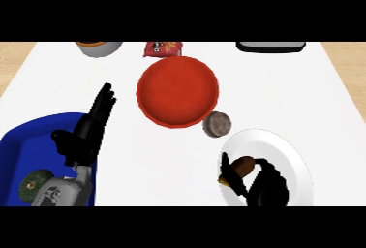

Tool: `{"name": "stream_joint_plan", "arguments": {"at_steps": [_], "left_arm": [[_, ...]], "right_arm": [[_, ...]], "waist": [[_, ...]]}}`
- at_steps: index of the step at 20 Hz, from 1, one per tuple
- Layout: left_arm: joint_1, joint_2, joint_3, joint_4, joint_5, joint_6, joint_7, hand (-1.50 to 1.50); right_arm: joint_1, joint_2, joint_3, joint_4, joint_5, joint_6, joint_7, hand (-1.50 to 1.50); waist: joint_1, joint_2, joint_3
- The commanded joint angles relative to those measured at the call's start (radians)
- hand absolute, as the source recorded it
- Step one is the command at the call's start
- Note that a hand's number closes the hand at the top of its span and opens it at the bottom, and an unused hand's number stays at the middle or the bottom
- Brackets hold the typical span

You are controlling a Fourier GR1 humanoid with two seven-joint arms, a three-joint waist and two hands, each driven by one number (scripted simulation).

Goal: Pick the sweet potato from the plate and place it in the bowl

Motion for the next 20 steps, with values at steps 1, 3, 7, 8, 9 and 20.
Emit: {"name": "stream_joint_plan", "arguments": {"at_steps": [1, 3, 7, 8, 9, 20], "left_arm": [[0.008, -0.032, -0.022, -0.008, -0.014, 0.006, 0.008, 0.0], [0.001, -0.015, 0.002, -0.036, -0.024, 0.012, 0.042, 0.0], [-0.012, -0.025, -0.017, -0.006, -0.026, -0.006, 0.01, 0.0], [-0.022, -0.049, -0.036, -0.002, -0.031, 0.003, 0.005, 0.0], [-0.023, -0.033, -0.039, -0.001, -0.025, -0.022, 0.006, 0.0], [-0.077, -0.065, -0.098, 0.006, -0.022, -0.065, 0.012, 0.0]], "right_arm": [[-0.004, 0.004, 0.043, 0.011, 0.013, 0.139, 0.083, 1.5], [-0.058, 0.003, 0.026, 0.042, -0.015, 0.117, 0.068, 1.5], [-0.05, 0.003, 0.132, 0.068, -0.206, 0.109, -0.176, 1.5], [-0.041, 0.003, 0.229, 0.044, -0.229, 0.141, -0.284, 1.5], [-0.067, 0.002, 0.294, 0.02, -0.248, 0.162, -0.336, 1.5], [-0.155, 0.003, 0.746, -0.268, -0.627, 0.405, -0.949, 1.5]], "waist": [[-0.002, 0.008, 0.006], [0.001, 0.008, 0.007], [0.025, 0.014, 0.009], [0.064, 0.024, 0.013], [0.116, 0.034, 0.017], [0.218, 0.05, 0.022]]}}
